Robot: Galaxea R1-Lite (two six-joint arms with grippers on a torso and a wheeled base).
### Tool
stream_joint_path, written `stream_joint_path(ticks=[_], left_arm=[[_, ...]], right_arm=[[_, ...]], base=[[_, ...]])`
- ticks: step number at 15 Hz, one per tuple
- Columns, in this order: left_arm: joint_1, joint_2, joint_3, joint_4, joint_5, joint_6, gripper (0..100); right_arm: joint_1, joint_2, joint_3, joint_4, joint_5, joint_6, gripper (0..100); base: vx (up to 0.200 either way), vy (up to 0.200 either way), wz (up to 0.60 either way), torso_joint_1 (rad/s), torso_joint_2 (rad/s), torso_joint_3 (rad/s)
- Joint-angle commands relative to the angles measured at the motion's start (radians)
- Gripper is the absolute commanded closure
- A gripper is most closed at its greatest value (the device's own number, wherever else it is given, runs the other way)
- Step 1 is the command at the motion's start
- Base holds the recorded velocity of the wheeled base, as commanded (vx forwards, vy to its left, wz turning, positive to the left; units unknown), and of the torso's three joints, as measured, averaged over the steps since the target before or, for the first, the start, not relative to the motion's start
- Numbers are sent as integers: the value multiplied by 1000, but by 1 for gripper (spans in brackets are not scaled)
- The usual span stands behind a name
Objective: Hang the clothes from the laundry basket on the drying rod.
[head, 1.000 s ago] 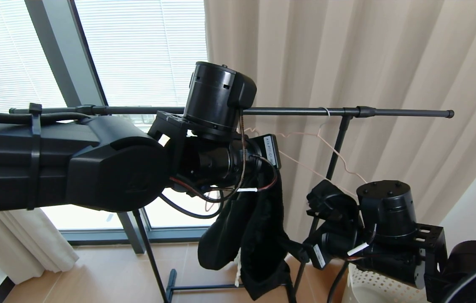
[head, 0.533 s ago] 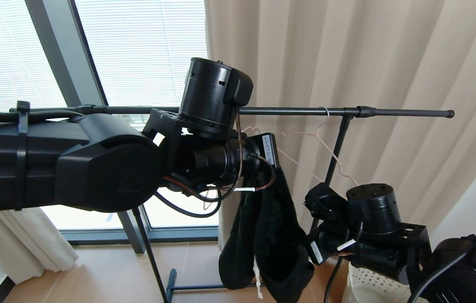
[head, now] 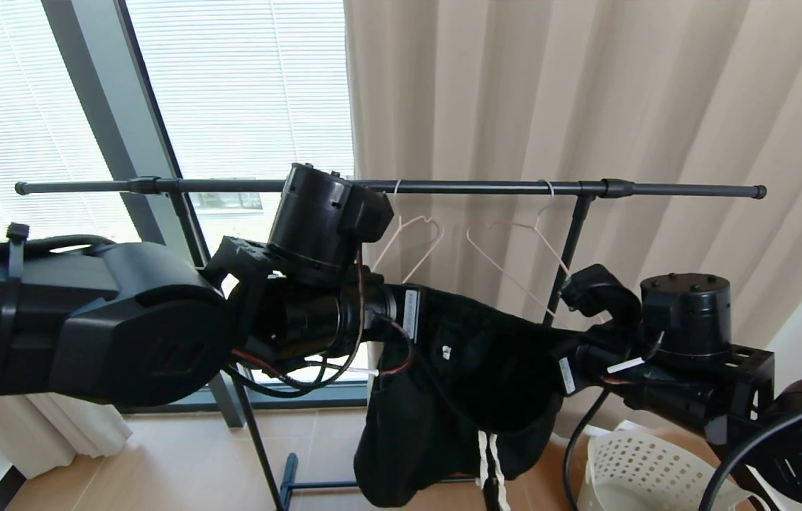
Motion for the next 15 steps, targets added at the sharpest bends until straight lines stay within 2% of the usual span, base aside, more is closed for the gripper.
stream_joint_path(ticks=[1,2,4,5,7,9,12,14,15], left_arm=[[20,-29,151,-89,-1,110,100],[23,-41,196,-134,-1,172,100],[23,-63,249,-209,-11,245,100],[23,-72,249,-233,-16,254,100],[25,-113,223,-233,-19,253,100],[31,-158,209,-227,-50,251,100],[51,-201,211,-198,-136,254,100],[57,-207,214,-198,-149,256,100],[81,-234,220,-197,-160,284,100]], right_arm=[[-11,-122,-76,98,-58,-1,100],[-5,-154,-117,167,-98,-1,100],[40,-191,-232,310,-238,-1,100],[60,-204,-305,412,-307,-3,100],[89,-228,-433,624,-397,-1,100],[91,-242,-498,741,-419,-1,100],[91,-263,-495,744,-417,14,100],[91,-262,-495,742,-417,17,100],[91,-270,-496,742,-416,17,100]], base=[[0,0,0,0,0,0],[0,0,0,0,0,0],[0,0,0,0,0,0],[0,0,0,0,0,0],[0,0,0,0,0,0],[0,0,0,0,0,0],[0,0,0,0,0,0],[0,0,0,0,0,0],[0,0,0,0,0,0]])
